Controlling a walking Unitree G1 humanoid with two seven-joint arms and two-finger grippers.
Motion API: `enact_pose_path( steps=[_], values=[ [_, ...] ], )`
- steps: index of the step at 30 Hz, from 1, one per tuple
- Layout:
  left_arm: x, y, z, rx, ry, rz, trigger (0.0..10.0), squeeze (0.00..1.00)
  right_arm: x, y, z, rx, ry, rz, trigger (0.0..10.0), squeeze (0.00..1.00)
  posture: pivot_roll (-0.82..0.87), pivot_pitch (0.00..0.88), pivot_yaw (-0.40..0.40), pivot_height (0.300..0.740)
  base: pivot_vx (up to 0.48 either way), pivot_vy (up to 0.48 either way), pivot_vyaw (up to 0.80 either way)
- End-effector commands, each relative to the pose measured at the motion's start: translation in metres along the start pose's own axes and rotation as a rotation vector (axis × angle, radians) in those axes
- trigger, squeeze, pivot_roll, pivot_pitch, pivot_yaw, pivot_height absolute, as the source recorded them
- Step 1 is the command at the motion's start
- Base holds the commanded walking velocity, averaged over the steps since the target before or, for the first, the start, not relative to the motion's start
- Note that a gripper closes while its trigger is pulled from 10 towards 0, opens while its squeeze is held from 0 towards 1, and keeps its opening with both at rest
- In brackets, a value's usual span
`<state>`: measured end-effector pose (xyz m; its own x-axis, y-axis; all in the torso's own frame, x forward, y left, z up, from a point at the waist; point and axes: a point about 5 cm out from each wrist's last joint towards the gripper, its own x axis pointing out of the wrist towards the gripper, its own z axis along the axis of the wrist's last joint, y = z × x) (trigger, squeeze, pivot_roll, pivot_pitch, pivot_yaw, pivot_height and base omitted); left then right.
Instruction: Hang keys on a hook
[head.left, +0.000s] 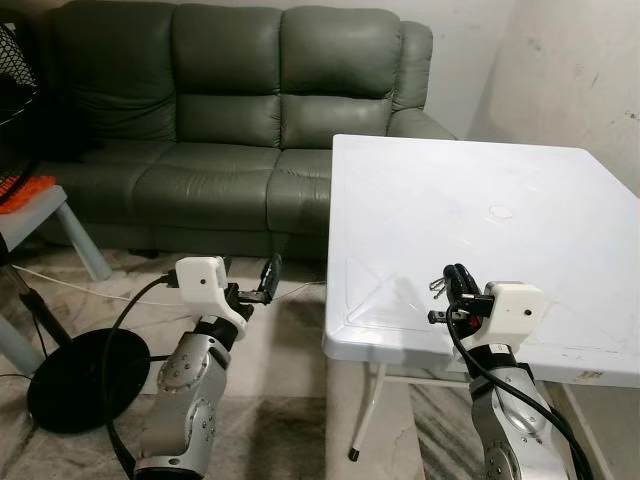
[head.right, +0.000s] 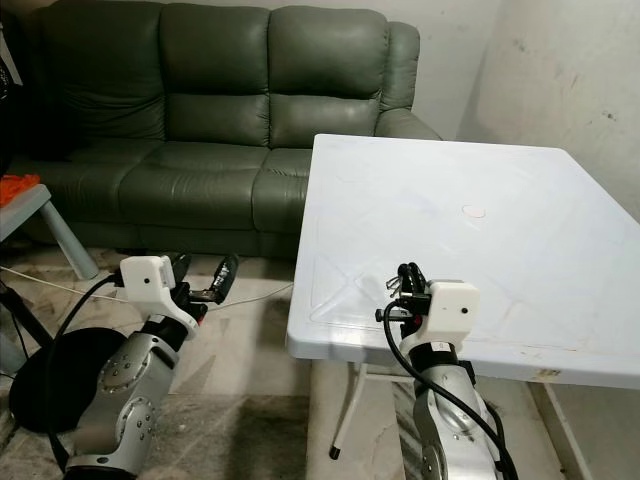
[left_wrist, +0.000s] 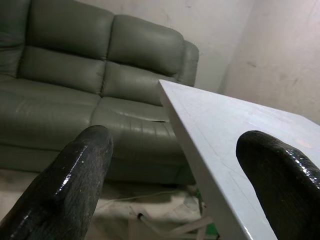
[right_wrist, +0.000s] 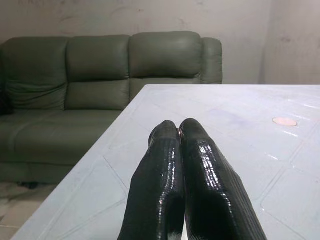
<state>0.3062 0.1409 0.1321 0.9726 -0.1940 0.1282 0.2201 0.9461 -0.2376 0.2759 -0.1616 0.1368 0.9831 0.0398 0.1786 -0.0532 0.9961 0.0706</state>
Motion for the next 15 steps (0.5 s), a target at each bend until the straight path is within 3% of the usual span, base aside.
enact_pose_path(
  steps=[1, 15],
  values=[
    [0.008, 0.004, 0.010, 0.010, -0.033, 0.008, 10.0, 0.00, 0.006, -0.003, 0.005, -0.015, -0.007, -0.013, 10.0, 0.00, 0.00, 0.000, -0.026, 0.740, 0.000, 0.000, -0.77],
    [0.021, 0.012, 0.019, 0.035, -0.050, 0.041, 10.0, 0.00, 0.013, -0.002, 0.005, -0.045, 0.001, -0.017, 10.0, 0.00, 0.01, 0.000, -0.030, 0.740, 0.000, 0.000, -0.76]
  ],
)
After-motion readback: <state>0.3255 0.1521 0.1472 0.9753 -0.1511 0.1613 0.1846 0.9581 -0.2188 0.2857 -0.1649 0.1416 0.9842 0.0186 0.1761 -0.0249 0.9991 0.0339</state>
